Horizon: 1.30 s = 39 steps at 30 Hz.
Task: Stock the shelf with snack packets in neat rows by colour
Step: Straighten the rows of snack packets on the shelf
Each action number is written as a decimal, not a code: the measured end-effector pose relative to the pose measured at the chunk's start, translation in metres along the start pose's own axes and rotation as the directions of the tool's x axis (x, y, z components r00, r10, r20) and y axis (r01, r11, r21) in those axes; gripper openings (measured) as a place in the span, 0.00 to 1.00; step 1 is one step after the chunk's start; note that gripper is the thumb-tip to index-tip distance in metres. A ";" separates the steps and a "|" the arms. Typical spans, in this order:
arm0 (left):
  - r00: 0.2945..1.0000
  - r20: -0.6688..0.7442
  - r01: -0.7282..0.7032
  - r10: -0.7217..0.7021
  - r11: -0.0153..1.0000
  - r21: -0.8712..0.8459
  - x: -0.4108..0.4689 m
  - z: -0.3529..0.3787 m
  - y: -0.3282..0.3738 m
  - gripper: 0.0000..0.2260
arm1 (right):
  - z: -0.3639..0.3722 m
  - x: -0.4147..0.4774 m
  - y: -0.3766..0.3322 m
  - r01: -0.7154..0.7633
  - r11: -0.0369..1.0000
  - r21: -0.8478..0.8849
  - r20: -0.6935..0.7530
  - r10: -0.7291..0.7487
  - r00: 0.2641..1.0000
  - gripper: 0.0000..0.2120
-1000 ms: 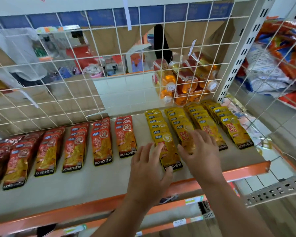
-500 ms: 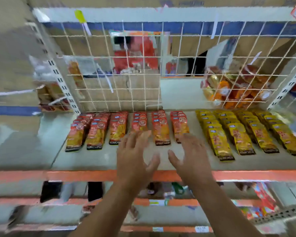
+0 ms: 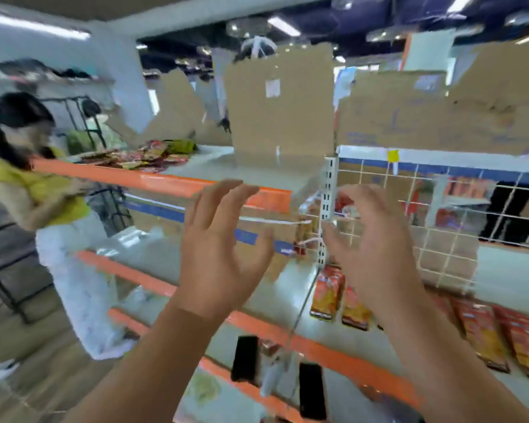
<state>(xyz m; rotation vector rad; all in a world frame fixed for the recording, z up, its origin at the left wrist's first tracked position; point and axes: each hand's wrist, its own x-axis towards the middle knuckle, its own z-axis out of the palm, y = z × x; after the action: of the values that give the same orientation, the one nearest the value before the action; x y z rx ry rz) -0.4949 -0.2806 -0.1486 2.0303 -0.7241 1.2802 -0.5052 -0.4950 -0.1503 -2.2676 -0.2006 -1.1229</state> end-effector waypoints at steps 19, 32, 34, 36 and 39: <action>0.856 0.315 0.247 -0.410 0.860 0.448 0.179 -0.073 -0.222 0.18 | 0.143 0.237 -0.101 0.247 0.967 -0.069 0.535 -0.173 0.827 0.17; 0.645 0.482 0.383 -0.593 0.797 0.468 0.213 -0.042 -0.373 0.16 | 0.298 0.313 -0.155 0.457 0.882 -0.116 0.870 -0.132 0.475 0.11; 0.640 0.501 0.357 -0.583 0.803 0.478 0.218 -0.040 -0.401 0.17 | 0.323 0.319 -0.161 0.471 0.870 -0.147 0.881 -0.101 0.462 0.13; 0.621 0.528 0.320 -0.579 0.803 0.503 0.223 -0.036 -0.431 0.17 | 0.346 0.324 -0.165 0.490 0.851 -0.187 0.880 -0.077 0.469 0.15; 0.537 0.619 0.285 -0.573 0.814 0.506 0.232 -0.025 -0.478 0.15 | 0.380 0.335 -0.176 0.499 0.828 -0.254 0.887 -0.006 0.461 0.21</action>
<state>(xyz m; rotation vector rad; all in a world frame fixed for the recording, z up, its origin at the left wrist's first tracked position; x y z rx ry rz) -0.0747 0.0234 -0.0301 2.8390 -0.2507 0.2041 -0.1033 -0.1760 0.0066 -3.1928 -0.7753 0.0416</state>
